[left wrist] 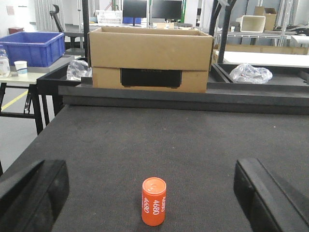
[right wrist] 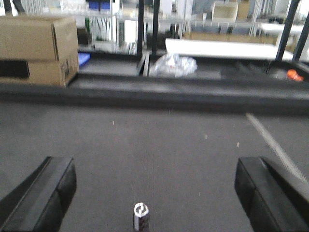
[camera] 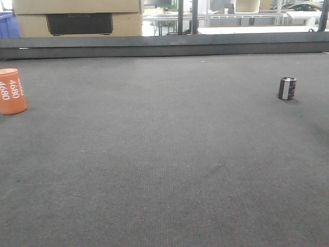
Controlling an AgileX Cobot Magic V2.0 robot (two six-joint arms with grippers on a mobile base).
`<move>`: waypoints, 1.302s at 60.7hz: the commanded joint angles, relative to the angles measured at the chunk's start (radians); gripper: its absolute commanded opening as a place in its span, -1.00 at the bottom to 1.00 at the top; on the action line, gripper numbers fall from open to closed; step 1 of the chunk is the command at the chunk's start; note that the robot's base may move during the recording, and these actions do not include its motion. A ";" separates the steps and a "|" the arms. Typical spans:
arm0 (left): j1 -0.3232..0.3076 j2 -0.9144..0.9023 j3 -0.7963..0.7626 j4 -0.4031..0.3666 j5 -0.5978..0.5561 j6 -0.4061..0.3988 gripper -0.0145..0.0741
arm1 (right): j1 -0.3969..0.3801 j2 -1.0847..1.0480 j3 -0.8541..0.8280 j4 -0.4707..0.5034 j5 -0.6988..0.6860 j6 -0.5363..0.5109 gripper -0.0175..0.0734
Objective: Place cylindrical capacitor in blue bin on shelf
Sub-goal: 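Lower the right gripper over the capacitor, close, and lift it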
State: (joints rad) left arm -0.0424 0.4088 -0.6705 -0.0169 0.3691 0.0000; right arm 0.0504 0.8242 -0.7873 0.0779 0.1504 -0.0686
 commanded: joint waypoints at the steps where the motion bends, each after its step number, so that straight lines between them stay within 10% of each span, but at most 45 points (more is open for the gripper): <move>1: -0.005 0.004 -0.008 -0.008 -0.007 0.000 0.70 | 0.002 0.077 0.062 -0.007 -0.120 0.000 0.64; 34: -0.016 0.004 -0.005 -0.008 -0.019 0.000 0.70 | 0.002 0.755 0.287 -0.013 -1.073 0.000 0.64; 79: -0.014 0.006 -0.003 -0.006 -0.021 0.000 0.70 | -0.008 1.208 -0.111 -0.013 -1.032 0.000 0.64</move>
State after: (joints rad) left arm -0.0525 0.4109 -0.6705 -0.0189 0.3686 0.0000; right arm 0.0506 2.0081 -0.8699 0.0722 -0.8798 -0.0686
